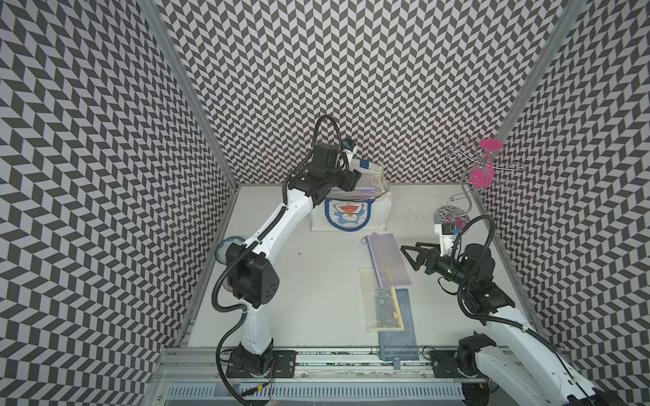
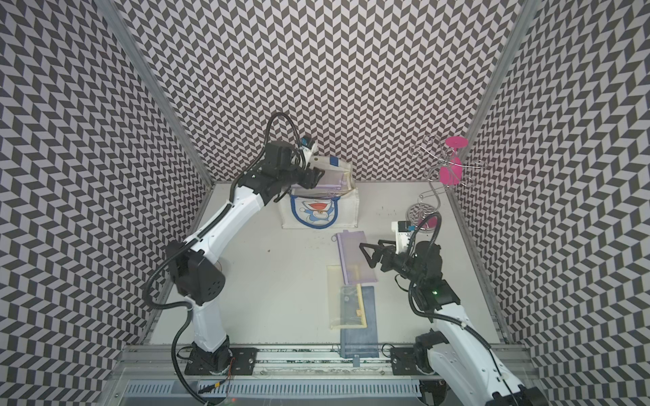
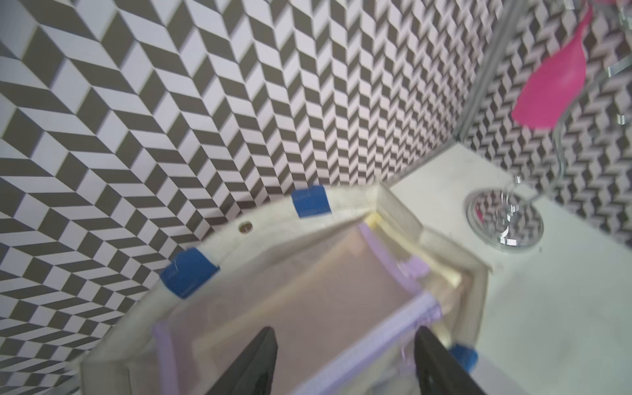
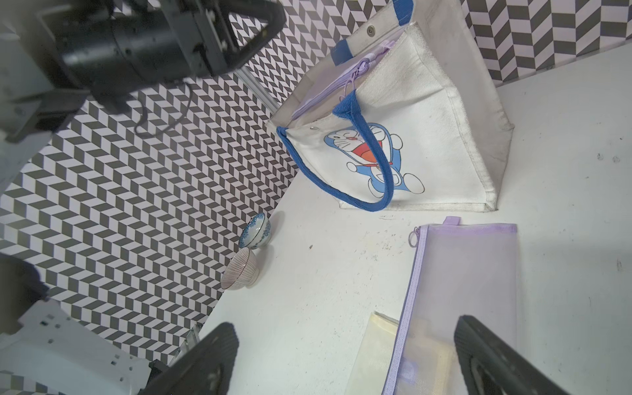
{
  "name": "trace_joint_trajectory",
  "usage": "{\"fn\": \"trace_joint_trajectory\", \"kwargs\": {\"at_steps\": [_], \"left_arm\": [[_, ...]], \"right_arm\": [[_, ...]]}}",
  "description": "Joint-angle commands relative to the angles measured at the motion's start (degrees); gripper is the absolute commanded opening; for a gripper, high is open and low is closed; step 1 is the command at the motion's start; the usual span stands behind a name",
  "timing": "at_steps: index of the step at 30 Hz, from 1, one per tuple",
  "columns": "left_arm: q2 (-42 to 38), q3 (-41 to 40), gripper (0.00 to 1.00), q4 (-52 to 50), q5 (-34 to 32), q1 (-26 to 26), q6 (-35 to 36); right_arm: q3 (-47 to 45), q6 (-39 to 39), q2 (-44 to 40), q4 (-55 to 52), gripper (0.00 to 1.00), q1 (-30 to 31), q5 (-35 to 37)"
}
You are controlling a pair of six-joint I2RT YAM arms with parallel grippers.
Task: Put the pencil pouch into the canvas bag
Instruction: Place the pencil pouch in the canvas bag, then pick up the pencil pouch.
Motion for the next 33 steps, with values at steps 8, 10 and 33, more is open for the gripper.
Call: {"fn": "trace_joint_trajectory", "kwargs": {"at_steps": [8, 10, 33], "left_arm": [[12.89, 5.05, 0.64, -4.32, -2.63, 0.97, -8.97], [12.77, 2.70, 0.64, -2.17, -3.32, 1.28, -9.20], [-33.82, -51.43, 0.93, 15.47, -2.88, -14.09, -24.01]], "right_arm": [[1.13, -1.52, 0.11, -0.52, 0.99, -0.35, 1.77], [1.16, -1.52, 0.35, -0.41, 0.99, -0.31, 1.90], [0.87, -1.38, 16.08, 1.14, 0.98, -0.84, 3.47]]}}
